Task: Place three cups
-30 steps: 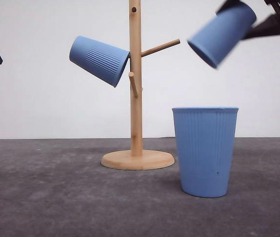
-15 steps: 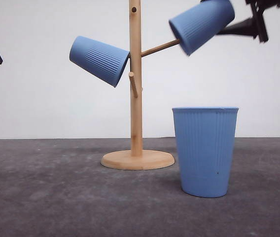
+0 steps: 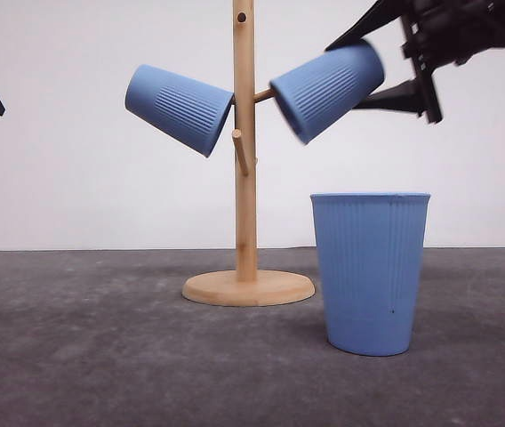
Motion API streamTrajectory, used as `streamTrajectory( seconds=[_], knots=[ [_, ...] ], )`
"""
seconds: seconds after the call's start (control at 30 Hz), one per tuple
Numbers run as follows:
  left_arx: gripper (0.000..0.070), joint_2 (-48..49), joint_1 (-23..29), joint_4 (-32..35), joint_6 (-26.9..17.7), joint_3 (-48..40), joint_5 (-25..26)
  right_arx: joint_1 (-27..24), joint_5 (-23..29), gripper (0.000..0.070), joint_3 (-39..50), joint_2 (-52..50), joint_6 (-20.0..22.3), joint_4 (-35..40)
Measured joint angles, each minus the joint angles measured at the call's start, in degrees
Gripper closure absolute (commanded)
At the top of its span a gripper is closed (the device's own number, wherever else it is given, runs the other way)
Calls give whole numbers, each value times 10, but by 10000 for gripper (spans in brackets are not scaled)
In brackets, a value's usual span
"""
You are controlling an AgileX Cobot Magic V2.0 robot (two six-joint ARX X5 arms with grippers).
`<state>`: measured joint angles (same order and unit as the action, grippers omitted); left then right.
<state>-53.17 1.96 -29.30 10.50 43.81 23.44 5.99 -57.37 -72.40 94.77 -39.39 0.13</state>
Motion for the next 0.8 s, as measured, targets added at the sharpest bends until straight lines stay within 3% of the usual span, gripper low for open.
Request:
streamTrajectory(
  seconds=[0.2, 0.37, 0.8],
  knots=[
    [197, 0, 0, 0, 0, 0, 0, 11, 21, 364, 0, 3, 10, 8],
    [197, 0, 0, 0, 0, 0, 0, 16, 29, 282, 0, 3, 12, 8],
    [197, 0, 0, 0, 0, 0, 0, 18, 32, 217, 0, 3, 17, -12]
  ],
)
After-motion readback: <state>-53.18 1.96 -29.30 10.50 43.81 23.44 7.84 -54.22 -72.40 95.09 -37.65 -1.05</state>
